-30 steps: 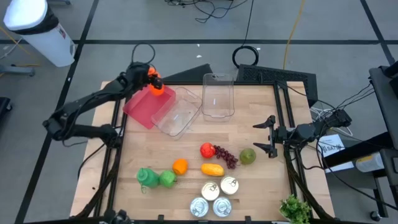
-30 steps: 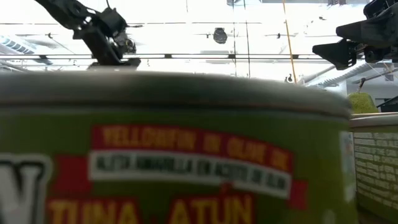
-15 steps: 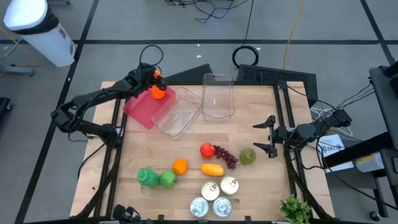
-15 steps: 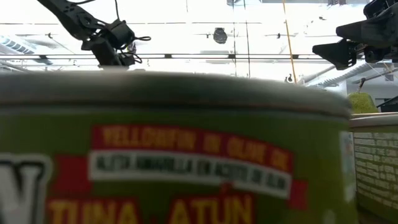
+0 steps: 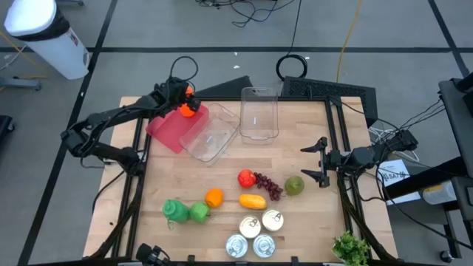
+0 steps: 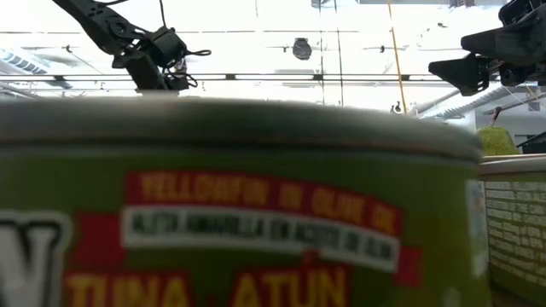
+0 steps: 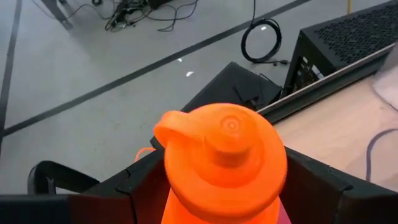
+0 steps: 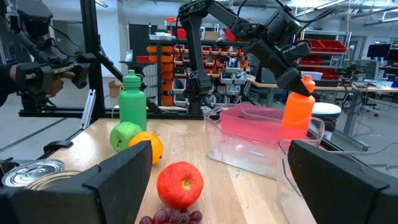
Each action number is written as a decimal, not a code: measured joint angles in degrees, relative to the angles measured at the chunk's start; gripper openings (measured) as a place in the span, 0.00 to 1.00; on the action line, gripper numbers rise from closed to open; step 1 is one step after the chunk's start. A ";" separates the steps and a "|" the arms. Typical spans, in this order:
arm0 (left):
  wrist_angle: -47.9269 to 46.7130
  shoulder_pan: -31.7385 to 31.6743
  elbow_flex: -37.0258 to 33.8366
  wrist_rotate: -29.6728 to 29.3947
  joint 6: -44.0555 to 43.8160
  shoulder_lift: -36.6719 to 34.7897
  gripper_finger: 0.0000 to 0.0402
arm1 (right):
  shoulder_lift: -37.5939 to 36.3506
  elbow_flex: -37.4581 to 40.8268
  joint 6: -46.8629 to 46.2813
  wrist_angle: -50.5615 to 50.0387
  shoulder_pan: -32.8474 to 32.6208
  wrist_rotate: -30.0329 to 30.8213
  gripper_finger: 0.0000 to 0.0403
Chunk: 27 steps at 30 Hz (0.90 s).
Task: Pick & Place Food Item
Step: Put the orange water bottle into the pink bin, then put the green water bottle into the pink bin
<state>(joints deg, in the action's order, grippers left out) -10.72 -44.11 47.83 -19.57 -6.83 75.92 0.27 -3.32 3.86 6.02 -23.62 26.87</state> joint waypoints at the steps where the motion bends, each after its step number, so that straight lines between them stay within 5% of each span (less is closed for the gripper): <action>1: -0.14 0.01 0.00 -0.20 -0.15 0.00 0.67 | 0.00 0.00 0.00 0.01 0.00 0.00 0.89; 22: -3.34 0.01 0.02 -1.87 3.55 -14.19 0.68 | 0.01 -0.01 0.00 0.01 0.00 0.00 0.89; 27: -5.68 2.36 0.02 5.19 2.64 -21.21 0.68 | 0.00 -0.01 0.02 0.00 0.00 0.00 0.89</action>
<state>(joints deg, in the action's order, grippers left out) -16.40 -41.75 47.86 -14.38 -4.19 54.71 0.27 -3.33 3.88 6.02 -23.62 26.87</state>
